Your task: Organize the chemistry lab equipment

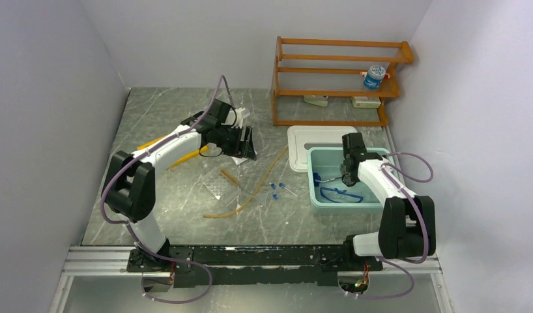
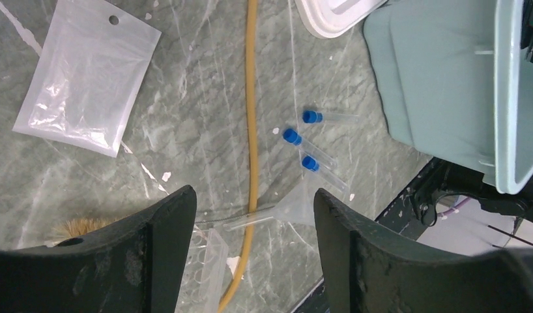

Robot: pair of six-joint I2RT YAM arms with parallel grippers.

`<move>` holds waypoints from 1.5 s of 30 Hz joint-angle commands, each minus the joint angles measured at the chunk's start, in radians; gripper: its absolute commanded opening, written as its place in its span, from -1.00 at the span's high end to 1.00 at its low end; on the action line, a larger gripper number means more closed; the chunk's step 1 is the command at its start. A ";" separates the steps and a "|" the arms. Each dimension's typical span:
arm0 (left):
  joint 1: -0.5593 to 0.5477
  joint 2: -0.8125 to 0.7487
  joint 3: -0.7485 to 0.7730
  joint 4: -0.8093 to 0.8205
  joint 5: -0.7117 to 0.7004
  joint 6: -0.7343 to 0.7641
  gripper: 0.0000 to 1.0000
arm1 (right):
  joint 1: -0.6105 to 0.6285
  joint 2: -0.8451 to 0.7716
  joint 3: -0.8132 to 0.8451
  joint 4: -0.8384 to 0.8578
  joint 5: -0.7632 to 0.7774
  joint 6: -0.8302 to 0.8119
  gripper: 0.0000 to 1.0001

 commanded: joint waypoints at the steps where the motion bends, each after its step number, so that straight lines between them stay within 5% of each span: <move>1: 0.006 0.038 0.071 0.002 -0.010 0.033 -0.40 | -0.009 0.040 -0.007 0.063 -0.014 0.047 1.00; 13: 0.006 0.030 0.065 -0.013 -0.035 0.053 -0.39 | -0.008 0.110 0.047 0.065 -0.011 0.043 0.20; 21: 0.005 0.012 0.056 0.003 -0.043 0.044 -0.38 | -0.009 0.006 0.083 -0.019 0.033 -0.009 -0.09; 36: -0.009 -0.064 -0.044 0.074 -0.043 0.010 -0.33 | 0.053 -0.215 0.177 0.002 -0.046 -0.329 -0.09; 45: -0.027 -0.124 -0.098 0.061 -0.172 -0.042 -0.20 | 0.435 -0.138 0.337 0.083 0.044 -0.500 -0.08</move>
